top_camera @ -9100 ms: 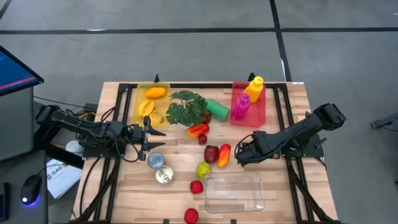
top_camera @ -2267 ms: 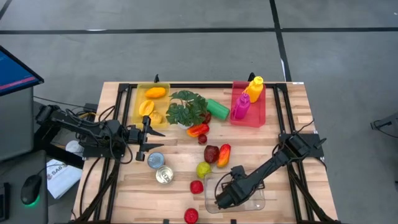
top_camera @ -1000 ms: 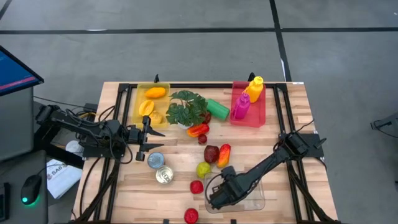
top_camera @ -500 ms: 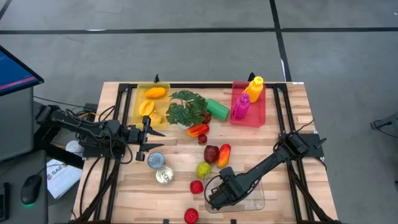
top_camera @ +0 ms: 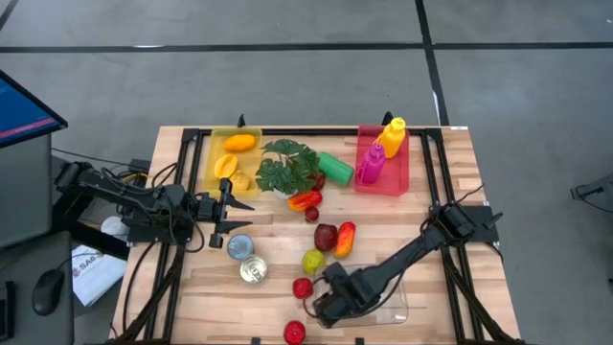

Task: Pick & Place Food Item
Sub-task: Put the blue tuna can into the transparent bin

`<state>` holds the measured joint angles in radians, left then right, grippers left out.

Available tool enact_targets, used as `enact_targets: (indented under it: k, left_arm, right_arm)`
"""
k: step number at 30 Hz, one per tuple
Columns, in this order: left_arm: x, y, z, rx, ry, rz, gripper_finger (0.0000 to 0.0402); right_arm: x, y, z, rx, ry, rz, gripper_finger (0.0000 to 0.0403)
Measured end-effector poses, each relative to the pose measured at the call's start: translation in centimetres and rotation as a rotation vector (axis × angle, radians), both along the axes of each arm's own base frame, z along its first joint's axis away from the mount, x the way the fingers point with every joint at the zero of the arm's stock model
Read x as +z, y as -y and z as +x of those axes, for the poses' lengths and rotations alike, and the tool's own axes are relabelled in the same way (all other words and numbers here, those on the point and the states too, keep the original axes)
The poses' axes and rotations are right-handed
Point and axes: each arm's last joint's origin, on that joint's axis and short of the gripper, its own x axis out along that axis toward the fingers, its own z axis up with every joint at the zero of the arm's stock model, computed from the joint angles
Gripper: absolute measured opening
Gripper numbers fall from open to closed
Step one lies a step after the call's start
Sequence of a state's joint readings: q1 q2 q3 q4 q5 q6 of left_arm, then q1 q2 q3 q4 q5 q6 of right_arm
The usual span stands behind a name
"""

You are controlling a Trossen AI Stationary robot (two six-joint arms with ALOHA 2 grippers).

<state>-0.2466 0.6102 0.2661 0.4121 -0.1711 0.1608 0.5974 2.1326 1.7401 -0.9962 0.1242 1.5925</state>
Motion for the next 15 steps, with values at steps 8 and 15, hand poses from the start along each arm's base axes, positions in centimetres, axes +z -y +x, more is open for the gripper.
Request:
enact_targets:
  k: [8, 15]
  left_arm:
    - [0.0, 0.0, 0.0, 0.000, 0.000, 0.000, 0.0153]
    - [0.0, 0.0, 0.0, 0.000, 0.000, 0.000, 0.0153]
  right_arm:
    - [0.1, 0.9, 0.9, 0.010, 0.069, -0.074, 0.0180]
    - [0.0, 1.5, 1.2, 0.047, 0.085, -0.125, 0.0031]
